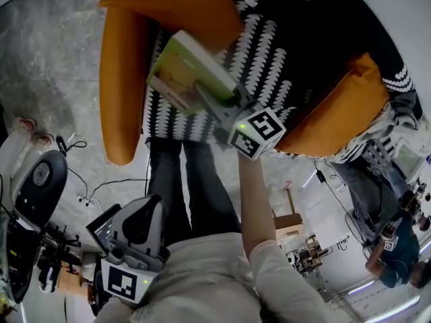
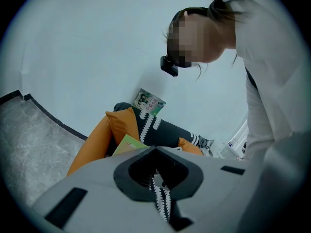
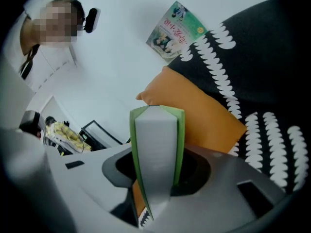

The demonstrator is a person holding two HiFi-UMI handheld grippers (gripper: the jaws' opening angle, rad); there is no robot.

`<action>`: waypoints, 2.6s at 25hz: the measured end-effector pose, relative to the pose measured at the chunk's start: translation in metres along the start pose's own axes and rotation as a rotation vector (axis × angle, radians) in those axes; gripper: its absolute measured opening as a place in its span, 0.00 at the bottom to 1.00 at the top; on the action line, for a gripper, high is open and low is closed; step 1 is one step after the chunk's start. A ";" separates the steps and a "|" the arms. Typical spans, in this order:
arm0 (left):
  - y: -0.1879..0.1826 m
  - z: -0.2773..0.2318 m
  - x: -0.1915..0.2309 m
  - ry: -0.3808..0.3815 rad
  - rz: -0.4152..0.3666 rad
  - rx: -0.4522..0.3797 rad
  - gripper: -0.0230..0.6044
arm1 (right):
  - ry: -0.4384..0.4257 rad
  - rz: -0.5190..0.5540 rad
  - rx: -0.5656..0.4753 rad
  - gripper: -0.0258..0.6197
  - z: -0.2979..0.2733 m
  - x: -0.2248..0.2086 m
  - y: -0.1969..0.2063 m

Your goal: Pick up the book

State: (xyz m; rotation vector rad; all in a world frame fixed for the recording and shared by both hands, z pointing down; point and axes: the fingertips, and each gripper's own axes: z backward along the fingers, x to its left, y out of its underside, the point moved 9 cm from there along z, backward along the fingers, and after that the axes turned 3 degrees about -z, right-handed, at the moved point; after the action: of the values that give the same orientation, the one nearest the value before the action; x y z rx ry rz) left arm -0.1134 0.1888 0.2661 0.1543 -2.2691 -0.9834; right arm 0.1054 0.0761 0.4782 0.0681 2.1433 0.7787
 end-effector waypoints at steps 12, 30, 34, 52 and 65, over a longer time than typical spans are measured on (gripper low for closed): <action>-0.012 0.011 -0.009 0.044 -0.062 -0.057 0.05 | 0.071 -0.388 -0.320 0.27 0.048 0.003 0.002; -0.096 0.051 -0.025 0.093 -0.042 -0.312 0.05 | 0.046 -0.561 -0.567 0.27 0.149 0.104 -0.076; -0.113 0.061 -0.037 0.102 -0.067 -0.334 0.05 | 0.048 -0.562 -0.601 0.27 0.179 0.133 -0.093; -0.156 0.079 -0.087 0.210 -0.024 -0.437 0.05 | 0.083 -0.327 -0.739 0.27 0.290 0.229 -0.120; -0.161 0.095 -0.110 0.191 -0.270 -0.484 0.05 | 0.026 -0.133 -0.734 0.27 0.315 0.268 -0.124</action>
State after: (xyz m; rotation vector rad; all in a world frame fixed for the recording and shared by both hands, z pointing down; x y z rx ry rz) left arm -0.1080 0.1700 0.0500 0.3332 -1.8089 -1.5576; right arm 0.1872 0.2176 0.0782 -0.4633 1.7424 1.4326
